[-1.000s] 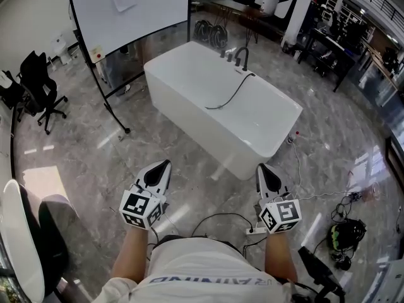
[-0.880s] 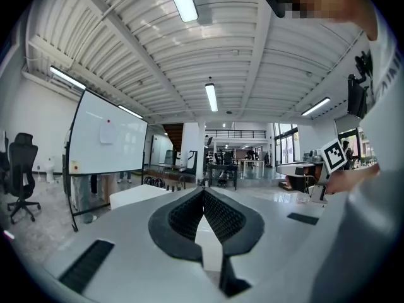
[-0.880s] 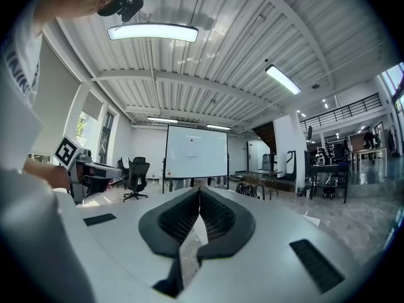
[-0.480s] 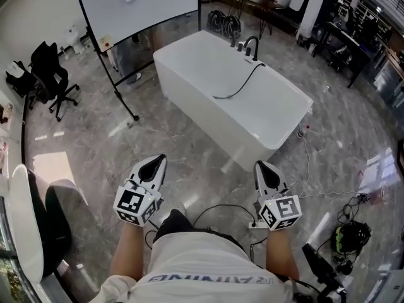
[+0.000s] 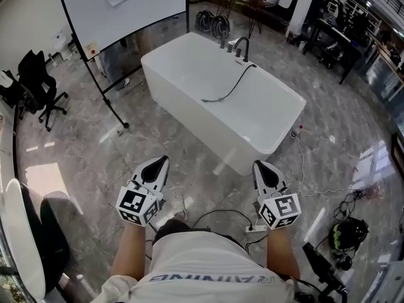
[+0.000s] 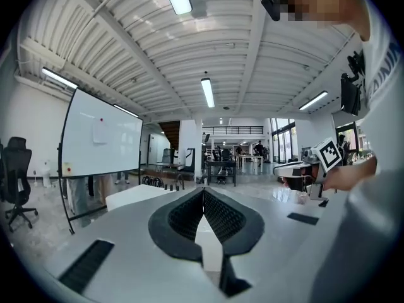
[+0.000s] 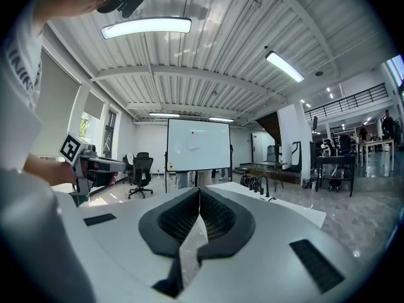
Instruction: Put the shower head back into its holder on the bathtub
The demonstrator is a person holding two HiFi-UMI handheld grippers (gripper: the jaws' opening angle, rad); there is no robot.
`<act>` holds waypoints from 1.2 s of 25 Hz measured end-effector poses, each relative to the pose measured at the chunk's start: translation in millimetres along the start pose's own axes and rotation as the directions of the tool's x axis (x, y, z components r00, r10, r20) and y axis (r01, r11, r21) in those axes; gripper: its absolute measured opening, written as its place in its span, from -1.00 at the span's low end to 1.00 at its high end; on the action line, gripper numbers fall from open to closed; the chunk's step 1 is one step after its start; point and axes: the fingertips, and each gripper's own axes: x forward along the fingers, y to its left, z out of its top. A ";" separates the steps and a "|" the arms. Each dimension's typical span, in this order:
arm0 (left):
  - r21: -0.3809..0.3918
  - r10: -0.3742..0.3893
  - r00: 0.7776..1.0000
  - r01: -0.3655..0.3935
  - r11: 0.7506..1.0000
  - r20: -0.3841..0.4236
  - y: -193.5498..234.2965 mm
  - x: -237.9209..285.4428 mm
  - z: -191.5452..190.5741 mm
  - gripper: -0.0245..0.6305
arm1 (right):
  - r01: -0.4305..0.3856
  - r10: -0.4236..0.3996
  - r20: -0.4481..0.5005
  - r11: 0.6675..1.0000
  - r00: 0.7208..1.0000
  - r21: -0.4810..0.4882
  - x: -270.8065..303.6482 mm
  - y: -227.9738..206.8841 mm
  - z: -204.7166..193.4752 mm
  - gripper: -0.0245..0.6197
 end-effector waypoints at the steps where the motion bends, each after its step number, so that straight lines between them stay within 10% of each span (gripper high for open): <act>1: -0.004 -0.005 1.000 0.005 1.000 0.006 7.0 8.2 0.8 -0.87 | 0.005 -0.005 -0.003 1.000 1.000 -0.006 8.2 -3.2 1.0 -0.89; 20: -0.054 -0.067 0.997 0.065 0.996 -0.031 240.9 122.6 -9.4 -0.87 | 0.030 -0.035 -0.064 0.997 0.997 -0.074 274.9 14.6 37.8 -0.89; 30: -0.078 -0.110 0.993 0.106 0.991 -0.048 289.1 158.9 -26.5 -0.87 | 0.019 -0.027 -0.114 0.997 0.993 -0.075 351.9 15.2 30.0 -0.89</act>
